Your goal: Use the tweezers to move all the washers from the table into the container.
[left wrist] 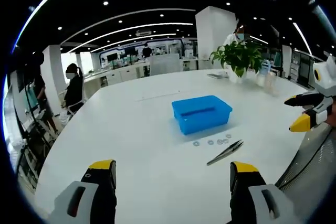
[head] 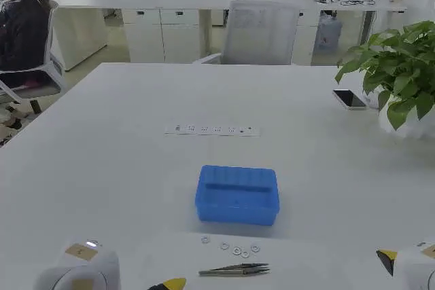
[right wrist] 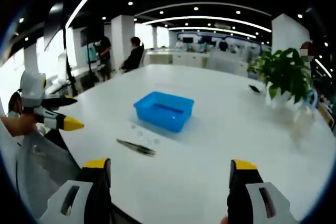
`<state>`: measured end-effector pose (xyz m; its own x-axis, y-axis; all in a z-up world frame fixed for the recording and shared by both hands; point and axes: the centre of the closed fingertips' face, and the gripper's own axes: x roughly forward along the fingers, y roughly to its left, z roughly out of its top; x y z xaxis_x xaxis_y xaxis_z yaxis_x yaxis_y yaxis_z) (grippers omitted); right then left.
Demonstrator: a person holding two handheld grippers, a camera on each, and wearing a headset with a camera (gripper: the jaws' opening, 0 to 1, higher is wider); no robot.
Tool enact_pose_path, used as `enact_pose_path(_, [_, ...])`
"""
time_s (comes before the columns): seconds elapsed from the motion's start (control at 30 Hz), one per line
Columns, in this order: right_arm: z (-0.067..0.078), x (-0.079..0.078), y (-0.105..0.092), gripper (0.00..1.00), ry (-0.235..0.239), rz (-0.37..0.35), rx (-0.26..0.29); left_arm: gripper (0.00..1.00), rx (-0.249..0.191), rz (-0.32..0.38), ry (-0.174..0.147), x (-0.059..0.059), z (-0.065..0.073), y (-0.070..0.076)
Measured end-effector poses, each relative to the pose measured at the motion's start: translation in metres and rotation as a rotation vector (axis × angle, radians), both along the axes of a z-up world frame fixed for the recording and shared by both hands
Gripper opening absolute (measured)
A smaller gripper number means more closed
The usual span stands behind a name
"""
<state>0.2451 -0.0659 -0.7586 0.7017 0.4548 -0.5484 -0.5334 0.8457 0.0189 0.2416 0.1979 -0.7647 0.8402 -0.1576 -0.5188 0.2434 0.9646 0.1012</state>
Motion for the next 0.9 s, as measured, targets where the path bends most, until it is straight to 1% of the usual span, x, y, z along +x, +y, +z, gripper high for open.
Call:
enact_pose_path(0.13, [-0.0004, -0.0004, -0.0001, 0.91, 0.003, 0.0, 0.0, 0.9, 0.003, -0.001, 0.002, 0.0, -0.0009, -0.0002])
enact_pose_path(0.27, [-0.001, -0.0003, -0.0004, 0.91, 0.005, 0.0, 0.0, 0.9, 0.013, -0.007, 0.012, -0.0006, -0.0028, -0.0011])
enact_pose_path(0.63, [-0.0004, -0.0007, 0.0001, 0.91, 0.0, 0.003, -0.001, 0.9, 0.037, -0.025, 0.009, -0.0019, -0.0026, -0.0042])
enact_pose_path(0.9, [-0.0023, -0.0031, 0.0029, 0.91, 0.006, 0.019, -0.017, 0.9, 0.045, -0.023, 0.005, -0.0021, -0.0022, -0.0033])
